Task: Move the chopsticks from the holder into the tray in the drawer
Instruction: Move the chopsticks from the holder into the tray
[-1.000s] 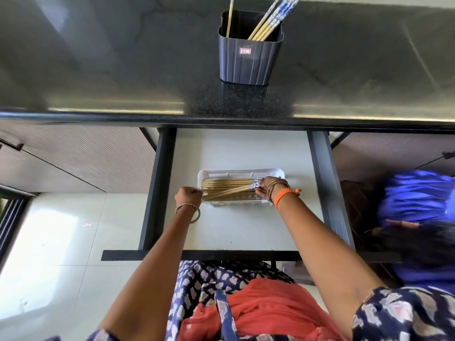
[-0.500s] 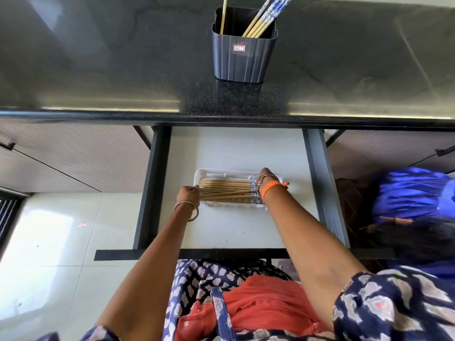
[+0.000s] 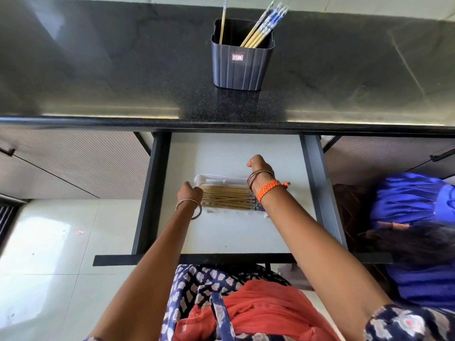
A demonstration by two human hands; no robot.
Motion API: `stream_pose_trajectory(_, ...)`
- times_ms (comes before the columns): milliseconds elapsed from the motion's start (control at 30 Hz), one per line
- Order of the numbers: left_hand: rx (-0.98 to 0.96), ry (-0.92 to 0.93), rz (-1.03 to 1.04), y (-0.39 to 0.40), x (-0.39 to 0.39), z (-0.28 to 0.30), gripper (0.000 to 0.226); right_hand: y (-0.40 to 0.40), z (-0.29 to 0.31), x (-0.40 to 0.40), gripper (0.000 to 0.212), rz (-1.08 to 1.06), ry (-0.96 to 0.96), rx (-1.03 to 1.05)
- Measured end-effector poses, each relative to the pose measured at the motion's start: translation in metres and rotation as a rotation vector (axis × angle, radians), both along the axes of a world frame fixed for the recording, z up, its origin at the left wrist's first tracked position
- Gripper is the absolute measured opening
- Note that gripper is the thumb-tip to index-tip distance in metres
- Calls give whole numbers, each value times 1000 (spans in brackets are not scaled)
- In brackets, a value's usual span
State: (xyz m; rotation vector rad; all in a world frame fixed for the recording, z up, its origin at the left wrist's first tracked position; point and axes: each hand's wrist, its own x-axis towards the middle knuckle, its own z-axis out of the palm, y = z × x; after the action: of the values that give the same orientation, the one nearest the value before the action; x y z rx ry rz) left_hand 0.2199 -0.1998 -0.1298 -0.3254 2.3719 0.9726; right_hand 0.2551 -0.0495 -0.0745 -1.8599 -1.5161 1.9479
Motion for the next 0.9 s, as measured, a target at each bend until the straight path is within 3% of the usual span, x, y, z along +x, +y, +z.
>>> stream_pose_trajectory(67,46,197,-10,10,-11,30,46,10,26,-15,36,-5,81,80)
stream_pose_trajectory(167,215,531,-53,30,-42,83,41,27,74,-49,17,24,372,173)
stream_pose_trajectory(233,283,707,-143,45,-66,118,39,42,106,-72,30,98,529,276)
stream_pose_trajectory(367,264,918,-393,72,-115,174,48,87,135,-119,24,183,467,834)
stream_pose_trajectory(467,161,933,-597,87,-147,186,59,128,146,-157,23,200,310,998)
stream_pose_trajectory(600,24,846,-772,95,-179,180,65,161,155,-194,29,198,211,991)
stream_pose_trajectory(733,-16,780,-820,94,-192,168,63,178,155,-215,26,205,224,948)
stream_pose_trajectory(900,84,734,-777,94,-196,161,62,202,145,-235,23,193,288,821)
